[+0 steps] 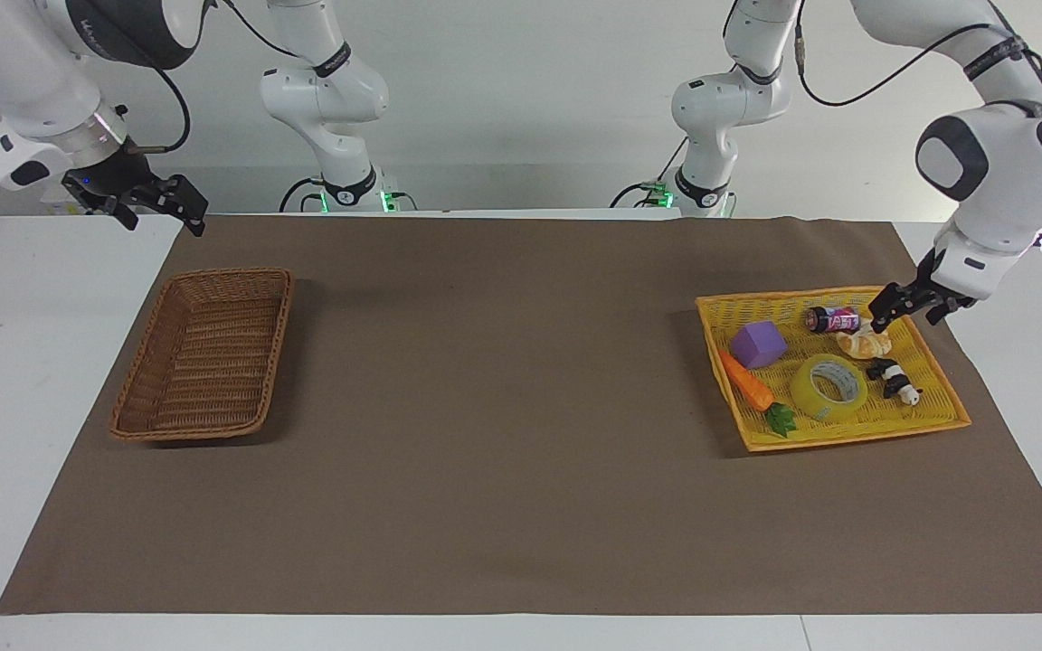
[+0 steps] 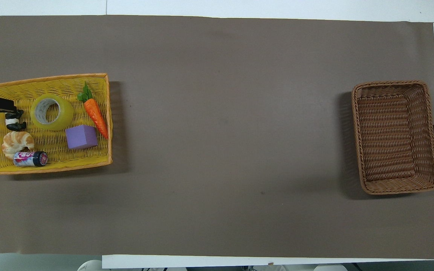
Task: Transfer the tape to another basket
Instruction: 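Reach the left gripper down to the tape roll in the yellow basket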
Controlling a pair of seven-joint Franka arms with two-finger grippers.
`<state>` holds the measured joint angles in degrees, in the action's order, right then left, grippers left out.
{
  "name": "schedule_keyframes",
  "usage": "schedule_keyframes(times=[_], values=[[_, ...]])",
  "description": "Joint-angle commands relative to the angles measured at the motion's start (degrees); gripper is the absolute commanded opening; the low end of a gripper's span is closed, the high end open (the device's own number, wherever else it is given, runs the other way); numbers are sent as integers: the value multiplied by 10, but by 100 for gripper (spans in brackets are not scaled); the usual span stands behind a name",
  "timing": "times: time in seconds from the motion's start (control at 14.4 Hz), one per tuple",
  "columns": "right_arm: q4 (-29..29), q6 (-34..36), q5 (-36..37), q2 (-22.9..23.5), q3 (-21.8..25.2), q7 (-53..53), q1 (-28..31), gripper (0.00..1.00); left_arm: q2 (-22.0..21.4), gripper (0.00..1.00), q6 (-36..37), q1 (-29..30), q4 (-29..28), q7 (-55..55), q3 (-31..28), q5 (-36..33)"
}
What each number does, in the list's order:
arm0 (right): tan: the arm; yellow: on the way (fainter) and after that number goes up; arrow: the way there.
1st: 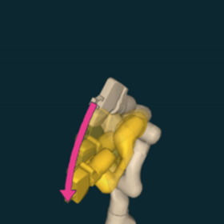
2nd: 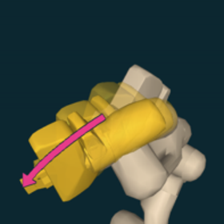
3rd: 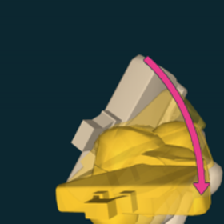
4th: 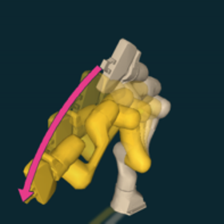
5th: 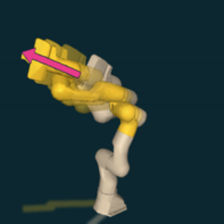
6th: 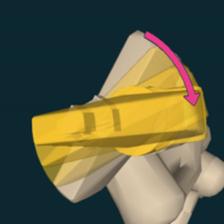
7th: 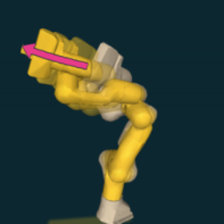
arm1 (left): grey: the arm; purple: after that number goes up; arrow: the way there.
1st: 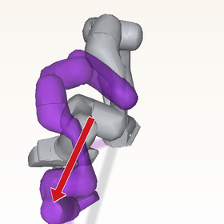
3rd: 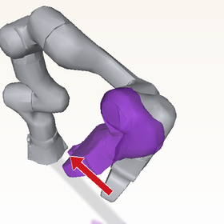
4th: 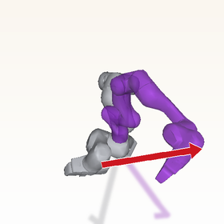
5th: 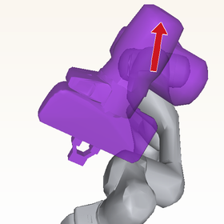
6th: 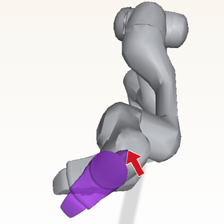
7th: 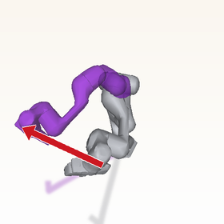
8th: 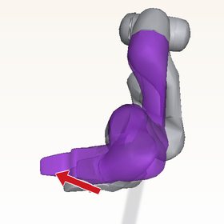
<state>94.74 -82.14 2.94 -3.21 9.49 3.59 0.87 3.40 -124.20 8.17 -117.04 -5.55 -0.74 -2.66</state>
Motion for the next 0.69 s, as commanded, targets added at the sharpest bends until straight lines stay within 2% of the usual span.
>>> schedule_keyframes(times=[0.0, 0.14, 0.28, 0.42, 0.55, 0.62], values=[[13, -9, -2, -10, 0, 10, 1, 99, 18, 96, -34, -11, -10, 0, 3, 5], [13, -9, -2, -10, 0, 10, 1, 99, 33, 89, -33, -12, 1, 1, 3, 5], [13, -9, -2, -10, 0, 10, 0, 99, 43, 87, -36, -19, 5, 9, 3, 5], [13, -9, -2, -10, 0, 10, 0, 99, 71, 80, -49, -20, 15, 17, 3, 5], [13, -9, -2, -10, 0, 10, 0, 99, 85, 79, -66, -19, 15, 17, 4, 5], [13, -9, -2, -10, 0, 10, 1, 99, 94, 73, -69, -19, 15, 15, 4, 5]])
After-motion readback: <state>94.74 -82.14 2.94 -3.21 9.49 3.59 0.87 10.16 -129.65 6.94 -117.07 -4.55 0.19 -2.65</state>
